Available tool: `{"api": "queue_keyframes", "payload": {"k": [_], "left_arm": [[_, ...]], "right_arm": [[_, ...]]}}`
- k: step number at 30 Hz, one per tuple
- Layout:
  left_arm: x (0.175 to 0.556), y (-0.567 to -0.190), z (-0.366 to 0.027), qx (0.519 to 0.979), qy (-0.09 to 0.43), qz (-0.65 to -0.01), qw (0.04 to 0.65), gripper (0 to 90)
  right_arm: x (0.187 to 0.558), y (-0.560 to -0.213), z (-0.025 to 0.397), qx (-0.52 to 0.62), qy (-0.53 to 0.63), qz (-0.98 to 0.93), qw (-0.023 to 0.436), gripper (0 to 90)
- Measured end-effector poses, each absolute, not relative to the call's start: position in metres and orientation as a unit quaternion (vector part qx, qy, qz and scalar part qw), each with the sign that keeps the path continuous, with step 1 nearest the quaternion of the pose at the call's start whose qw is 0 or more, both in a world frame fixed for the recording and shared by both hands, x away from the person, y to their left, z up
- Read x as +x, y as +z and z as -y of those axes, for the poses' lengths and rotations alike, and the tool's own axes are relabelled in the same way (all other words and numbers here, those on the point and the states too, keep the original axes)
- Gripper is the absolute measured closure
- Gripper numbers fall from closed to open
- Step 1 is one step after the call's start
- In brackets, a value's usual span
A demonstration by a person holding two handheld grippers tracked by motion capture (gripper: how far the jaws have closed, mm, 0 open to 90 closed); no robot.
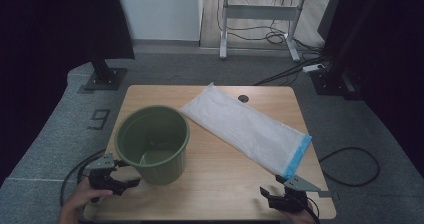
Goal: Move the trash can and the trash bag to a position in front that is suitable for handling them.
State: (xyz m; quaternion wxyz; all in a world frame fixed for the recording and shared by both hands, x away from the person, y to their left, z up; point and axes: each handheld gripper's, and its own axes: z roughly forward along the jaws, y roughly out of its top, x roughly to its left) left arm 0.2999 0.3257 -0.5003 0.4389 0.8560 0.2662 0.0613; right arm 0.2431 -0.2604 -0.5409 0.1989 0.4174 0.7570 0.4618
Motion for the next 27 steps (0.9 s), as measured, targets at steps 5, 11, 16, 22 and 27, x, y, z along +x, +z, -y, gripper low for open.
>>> {"api": "queue_keyframes", "payload": {"k": [5,11,16,22,27], "left_arm": [[0.305,-0.499,-0.303,0.864,0.061,-0.255,0.43,13.6],[0.31,-0.502,-0.285,0.861,0.05,-0.249,0.44,13.9],[0.314,-0.504,-0.273,0.862,0.042,-0.241,0.444,14.0],[0.317,-0.501,-0.244,0.868,0.033,-0.209,0.449,14.1],[0.317,-0.502,-0.228,0.87,0.029,-0.2,0.45,14.3]], "right_arm": [[0.243,-0.539,0.263,0.416,0.468,-0.754,0.198,20.4],[0.248,-0.54,0.268,0.42,0.476,-0.749,0.189,20.4],[0.247,-0.539,0.271,0.418,0.474,-0.751,0.191,20.4],[0.248,-0.538,0.274,0.427,0.485,-0.74,0.187,20.4],[0.245,-0.537,0.274,0.425,0.496,-0.736,0.179,20.4]]}}
